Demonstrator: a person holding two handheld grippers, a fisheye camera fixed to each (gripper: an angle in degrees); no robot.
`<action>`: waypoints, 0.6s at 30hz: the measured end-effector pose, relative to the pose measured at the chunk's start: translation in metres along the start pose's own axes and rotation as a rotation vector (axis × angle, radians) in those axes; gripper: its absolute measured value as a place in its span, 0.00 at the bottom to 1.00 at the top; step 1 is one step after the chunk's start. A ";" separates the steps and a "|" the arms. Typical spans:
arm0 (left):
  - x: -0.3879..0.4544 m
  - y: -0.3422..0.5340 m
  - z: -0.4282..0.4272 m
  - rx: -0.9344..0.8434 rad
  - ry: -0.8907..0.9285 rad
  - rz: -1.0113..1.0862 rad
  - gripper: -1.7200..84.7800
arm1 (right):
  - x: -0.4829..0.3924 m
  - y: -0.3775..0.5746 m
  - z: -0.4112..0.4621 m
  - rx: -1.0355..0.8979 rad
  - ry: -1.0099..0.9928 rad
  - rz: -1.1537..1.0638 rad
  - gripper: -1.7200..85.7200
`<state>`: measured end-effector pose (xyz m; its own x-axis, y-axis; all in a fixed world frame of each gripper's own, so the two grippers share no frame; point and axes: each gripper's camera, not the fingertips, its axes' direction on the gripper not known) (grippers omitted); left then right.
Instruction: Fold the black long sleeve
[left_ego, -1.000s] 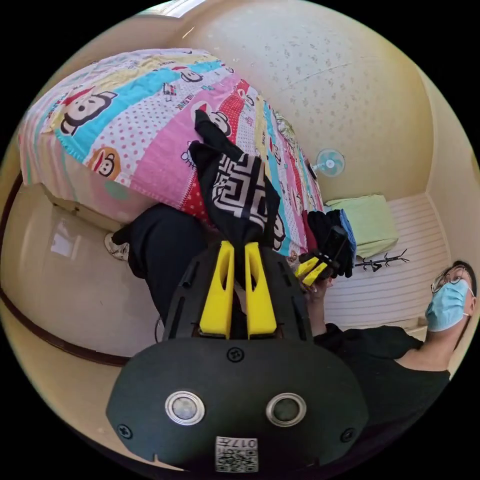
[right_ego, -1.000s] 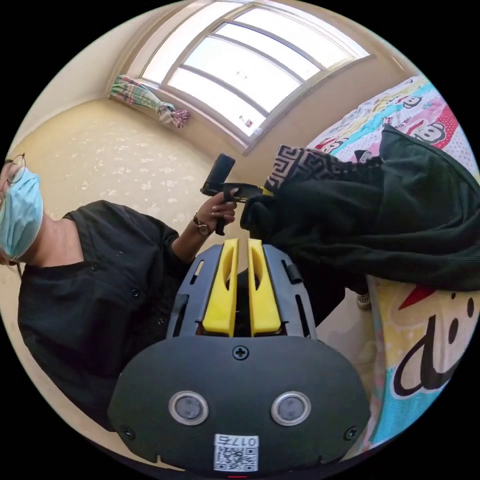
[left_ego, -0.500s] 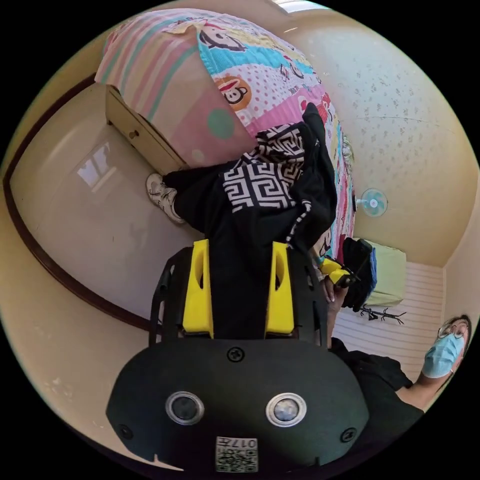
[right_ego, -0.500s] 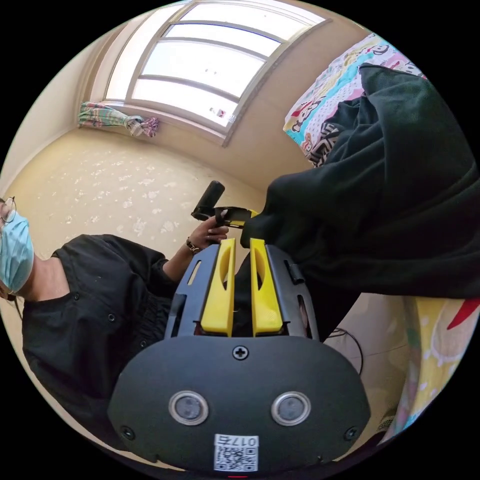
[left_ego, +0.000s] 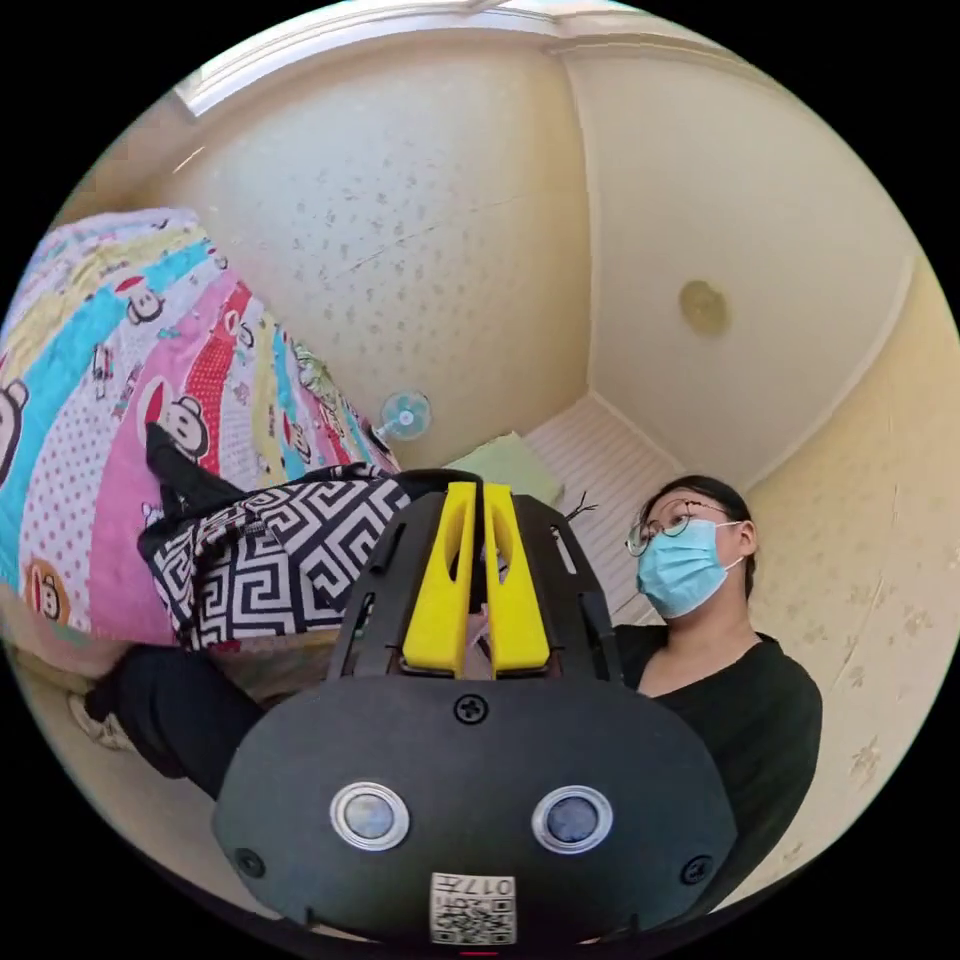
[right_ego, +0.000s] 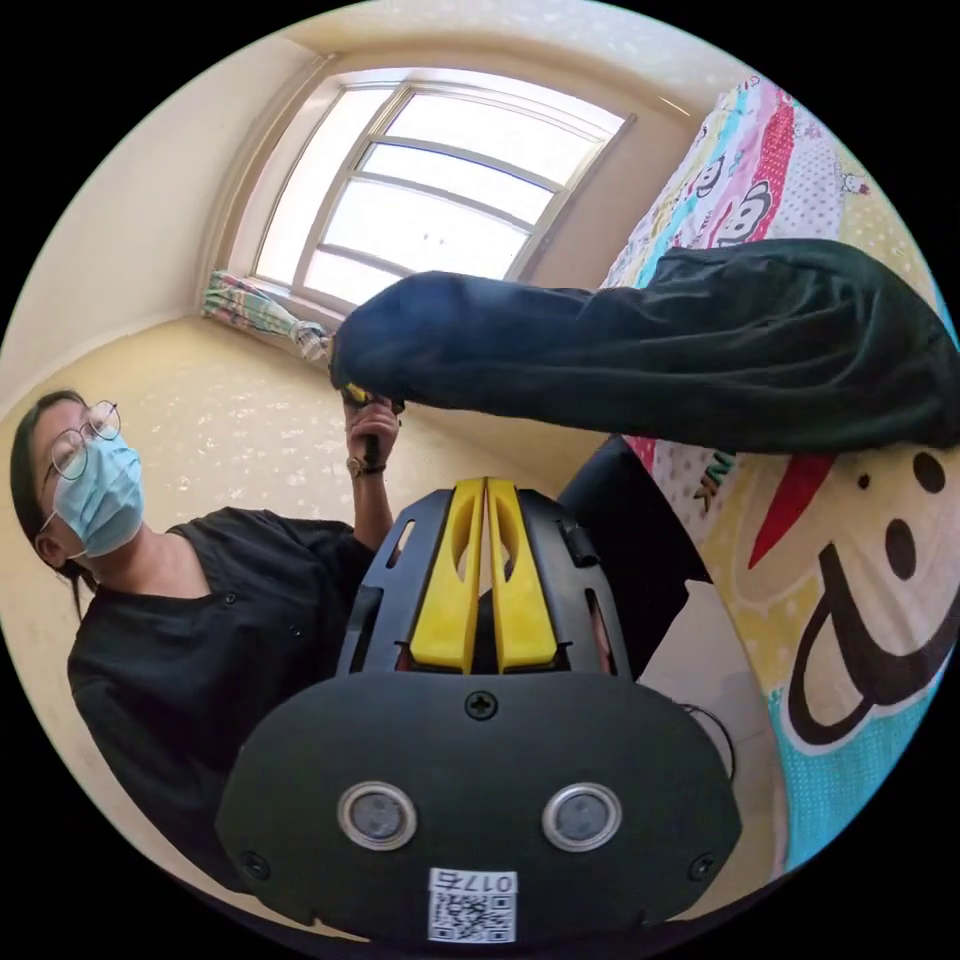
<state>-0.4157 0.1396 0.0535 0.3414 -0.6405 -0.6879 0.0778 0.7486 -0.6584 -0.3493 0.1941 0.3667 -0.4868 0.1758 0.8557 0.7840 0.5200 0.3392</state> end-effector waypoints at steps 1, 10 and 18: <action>0.039 -0.016 0.007 -0.028 -0.034 0.130 0.01 | -0.008 0.003 -0.010 0.028 0.007 -0.022 0.03; 0.147 -0.095 0.102 -0.380 0.136 0.402 0.01 | -0.052 0.033 -0.069 0.172 0.089 -0.126 0.03; 0.169 -0.098 0.199 -0.456 1.032 0.336 0.01 | -0.063 0.070 -0.100 0.255 -0.021 -0.173 0.04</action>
<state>-0.1793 -0.0082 0.0628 -0.6554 -0.4145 -0.6313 -0.2854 0.9099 -0.3012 -0.2251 0.1356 0.3756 -0.6146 0.0823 0.7845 0.5683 0.7359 0.3680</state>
